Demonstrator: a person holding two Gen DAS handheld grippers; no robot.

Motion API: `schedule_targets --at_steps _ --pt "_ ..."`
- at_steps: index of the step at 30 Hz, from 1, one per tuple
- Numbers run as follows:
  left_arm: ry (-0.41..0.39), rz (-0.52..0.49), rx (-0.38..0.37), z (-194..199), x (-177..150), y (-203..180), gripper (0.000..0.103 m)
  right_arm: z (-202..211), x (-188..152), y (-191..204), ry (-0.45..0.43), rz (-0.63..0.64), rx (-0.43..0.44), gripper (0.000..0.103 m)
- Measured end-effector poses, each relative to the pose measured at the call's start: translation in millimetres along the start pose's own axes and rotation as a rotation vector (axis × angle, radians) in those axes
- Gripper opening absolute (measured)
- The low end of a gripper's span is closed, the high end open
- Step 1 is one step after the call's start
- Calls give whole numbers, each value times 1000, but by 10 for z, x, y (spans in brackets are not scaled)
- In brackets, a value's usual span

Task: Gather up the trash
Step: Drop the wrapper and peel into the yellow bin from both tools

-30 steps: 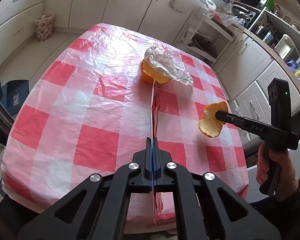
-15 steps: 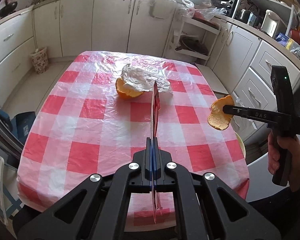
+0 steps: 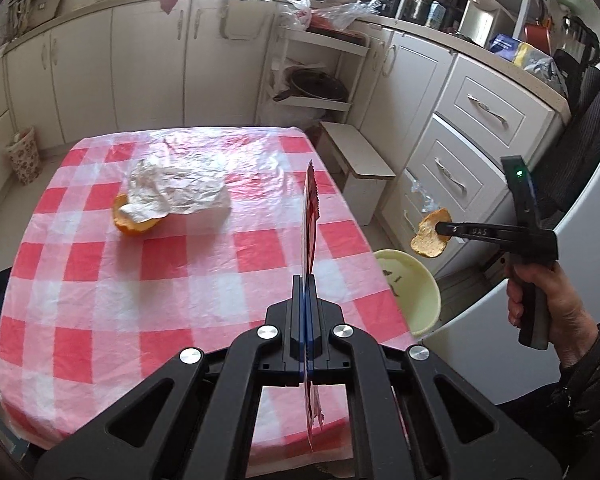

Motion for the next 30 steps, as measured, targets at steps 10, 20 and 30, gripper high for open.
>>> schedule_targets --at_steps 10,20,30 --pt "85 -51 -126 -777 90 -974 1 -315 -129 -856 64 -300 -36 38" --pt "266 -49 -152 -2071 -183 -1854 1 1077 516 -865 -464 -452 112 63" --pt "324 -45 -73 -2424 -226 -1916 52 1021 757 -787 -468 -446 116 63"
Point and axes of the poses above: each gripper's, at about its wrist camera, not at the fingertips, and z roughly against the way its jaws point, y to its left, x to its top, the point moved 7 cm from there along -z, roughly the way its jaws point, and after that the axes turned 8 degrees about z, right-handed, at the moved point
